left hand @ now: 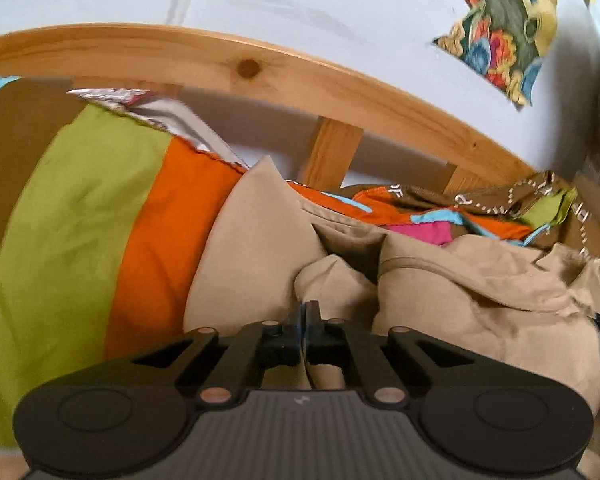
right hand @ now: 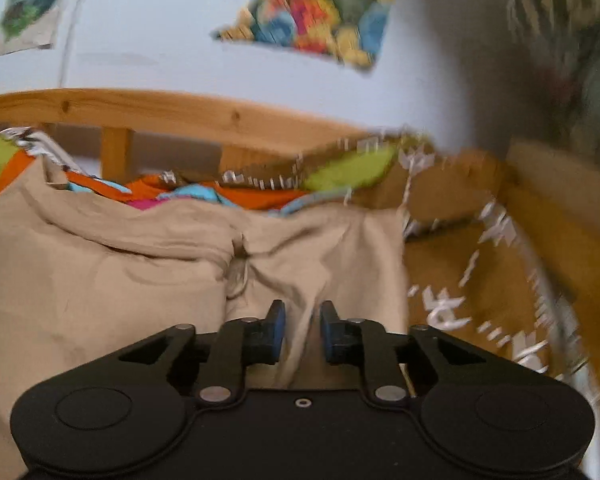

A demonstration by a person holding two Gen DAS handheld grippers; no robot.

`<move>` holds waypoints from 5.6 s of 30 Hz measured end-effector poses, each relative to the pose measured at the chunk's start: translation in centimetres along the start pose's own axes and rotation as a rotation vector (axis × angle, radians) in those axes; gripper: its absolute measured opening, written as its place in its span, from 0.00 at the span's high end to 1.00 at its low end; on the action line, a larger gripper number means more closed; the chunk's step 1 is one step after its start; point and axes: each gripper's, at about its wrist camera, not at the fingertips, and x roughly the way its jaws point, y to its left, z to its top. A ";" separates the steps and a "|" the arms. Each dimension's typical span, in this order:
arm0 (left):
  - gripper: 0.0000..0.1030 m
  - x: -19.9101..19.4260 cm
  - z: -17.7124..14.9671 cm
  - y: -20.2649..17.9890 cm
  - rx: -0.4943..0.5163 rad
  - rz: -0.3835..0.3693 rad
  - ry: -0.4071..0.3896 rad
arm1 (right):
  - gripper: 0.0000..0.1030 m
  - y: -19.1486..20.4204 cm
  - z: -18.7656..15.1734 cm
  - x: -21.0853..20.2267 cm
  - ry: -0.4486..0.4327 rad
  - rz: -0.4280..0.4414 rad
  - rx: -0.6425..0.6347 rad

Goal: Fold large clothes

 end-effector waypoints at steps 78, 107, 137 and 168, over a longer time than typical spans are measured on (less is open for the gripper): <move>0.08 -18.6 -21.0 -10.5 0.737 -0.112 0.294 | 0.95 2.5 -10.3 -21.6 0.062 0.309 0.079; 0.24 -16.8 -14.0 -9.9 0.539 -0.111 0.244 | 0.22 13.2 -16.2 -23.3 0.056 0.373 -0.649; 0.34 -18.8 -20.9 -5.8 0.895 0.253 0.232 | 0.94 8.7 -10.3 -20.5 0.016 0.425 -0.039; 0.99 -29.0 -16.6 -1.1 0.282 0.159 -0.004 | 0.98 6.6 -12.5 -29.1 0.110 0.151 -0.463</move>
